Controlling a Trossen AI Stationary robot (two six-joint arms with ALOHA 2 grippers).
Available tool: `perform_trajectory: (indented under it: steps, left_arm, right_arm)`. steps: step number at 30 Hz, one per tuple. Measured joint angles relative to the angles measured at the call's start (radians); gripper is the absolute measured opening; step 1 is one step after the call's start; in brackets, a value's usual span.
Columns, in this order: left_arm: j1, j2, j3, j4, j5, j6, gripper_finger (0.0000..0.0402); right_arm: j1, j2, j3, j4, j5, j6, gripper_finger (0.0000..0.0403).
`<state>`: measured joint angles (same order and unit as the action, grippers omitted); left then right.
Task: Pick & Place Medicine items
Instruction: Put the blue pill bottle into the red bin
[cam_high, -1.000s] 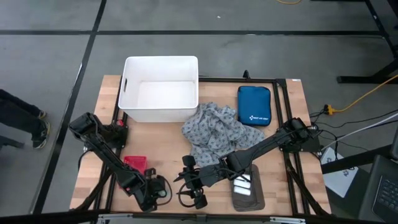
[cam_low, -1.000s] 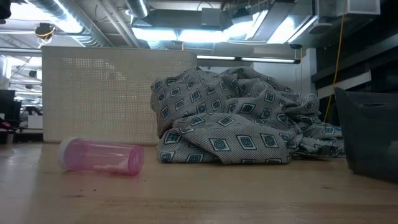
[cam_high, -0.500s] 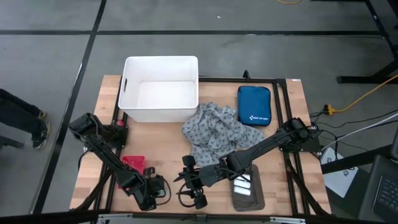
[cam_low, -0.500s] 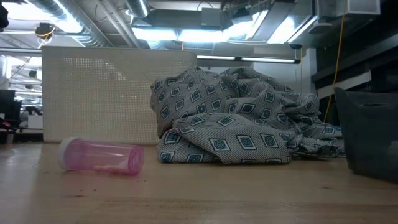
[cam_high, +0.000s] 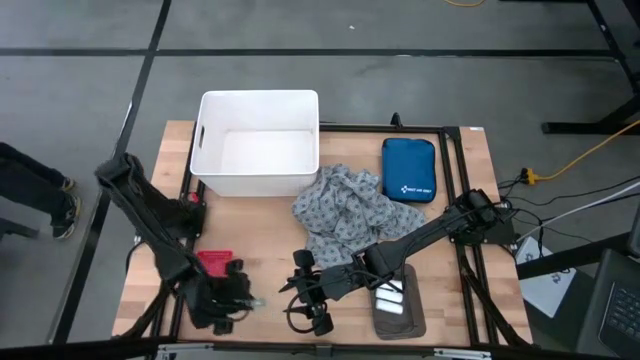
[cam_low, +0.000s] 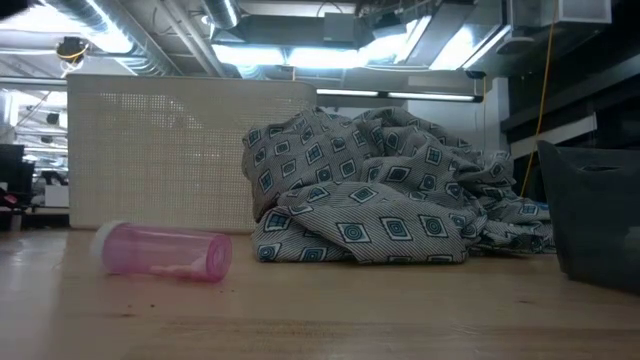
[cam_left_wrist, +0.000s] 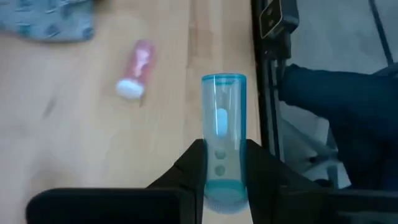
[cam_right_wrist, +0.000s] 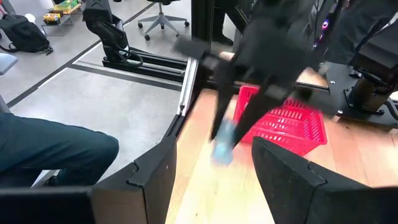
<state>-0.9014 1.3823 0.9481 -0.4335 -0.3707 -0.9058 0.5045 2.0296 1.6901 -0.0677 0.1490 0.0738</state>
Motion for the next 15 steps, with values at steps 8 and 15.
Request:
perform_trajectory:
  steps: [8, 15]
  left_arm:
    - [-0.094, -0.153, 0.0, -0.408, 0.035, -0.297, 0.0067]
    - [-0.164, -0.136, -0.06, -0.555, 0.146, -0.577, 0.0069]
  right_arm:
    - [0.0, 0.0, 0.0, 0.0, 0.0, 0.0, 0.021]
    - [0.0, 0.0, 0.0, 0.0, -0.001, 0.0, 0.021]
